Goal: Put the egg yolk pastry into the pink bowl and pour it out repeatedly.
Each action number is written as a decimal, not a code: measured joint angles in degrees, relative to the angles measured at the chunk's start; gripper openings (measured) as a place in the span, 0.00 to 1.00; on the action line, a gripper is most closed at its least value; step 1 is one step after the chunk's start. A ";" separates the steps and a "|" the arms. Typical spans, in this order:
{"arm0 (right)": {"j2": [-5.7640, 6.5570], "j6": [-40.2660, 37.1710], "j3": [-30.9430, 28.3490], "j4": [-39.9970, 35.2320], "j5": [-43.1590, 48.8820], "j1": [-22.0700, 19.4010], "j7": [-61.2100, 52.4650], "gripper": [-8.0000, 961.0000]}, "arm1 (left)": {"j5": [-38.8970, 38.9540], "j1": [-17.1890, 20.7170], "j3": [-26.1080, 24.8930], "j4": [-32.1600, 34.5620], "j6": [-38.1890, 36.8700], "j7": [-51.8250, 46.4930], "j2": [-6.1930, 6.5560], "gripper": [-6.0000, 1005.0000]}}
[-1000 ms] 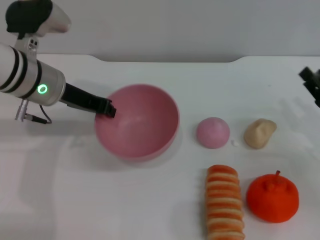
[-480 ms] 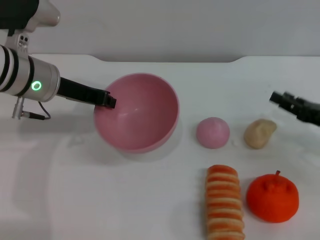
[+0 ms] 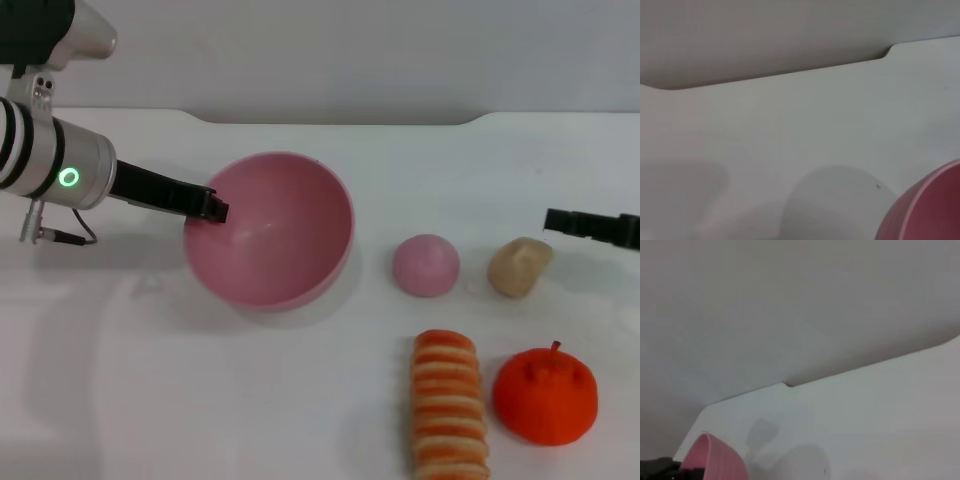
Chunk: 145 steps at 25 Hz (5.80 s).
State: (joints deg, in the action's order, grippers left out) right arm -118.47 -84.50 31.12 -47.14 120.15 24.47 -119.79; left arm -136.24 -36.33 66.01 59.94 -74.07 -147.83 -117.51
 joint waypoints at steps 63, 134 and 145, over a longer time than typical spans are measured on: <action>-0.03 19.18 12.17 7.08 15.67 9.53 -13.22 0.56 | 0.01 -0.67 0.26 -0.08 0.24 0.53 -0.12 0.01; -0.55 3.95 36.88 -18.07 -4.47 9.01 -2.27 0.52 | -0.23 -4.01 10.57 -1.49 3.48 -0.55 -0.54 0.01; -0.38 1.78 12.33 -11.93 -5.53 -0.14 2.71 0.57 | 3.88 5.19 9.85 7.69 9.33 6.32 -0.35 0.01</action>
State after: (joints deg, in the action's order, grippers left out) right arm -118.85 -82.72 43.45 -59.07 114.62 24.33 -117.07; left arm -132.37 -31.14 75.86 67.63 -64.74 -141.51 -117.85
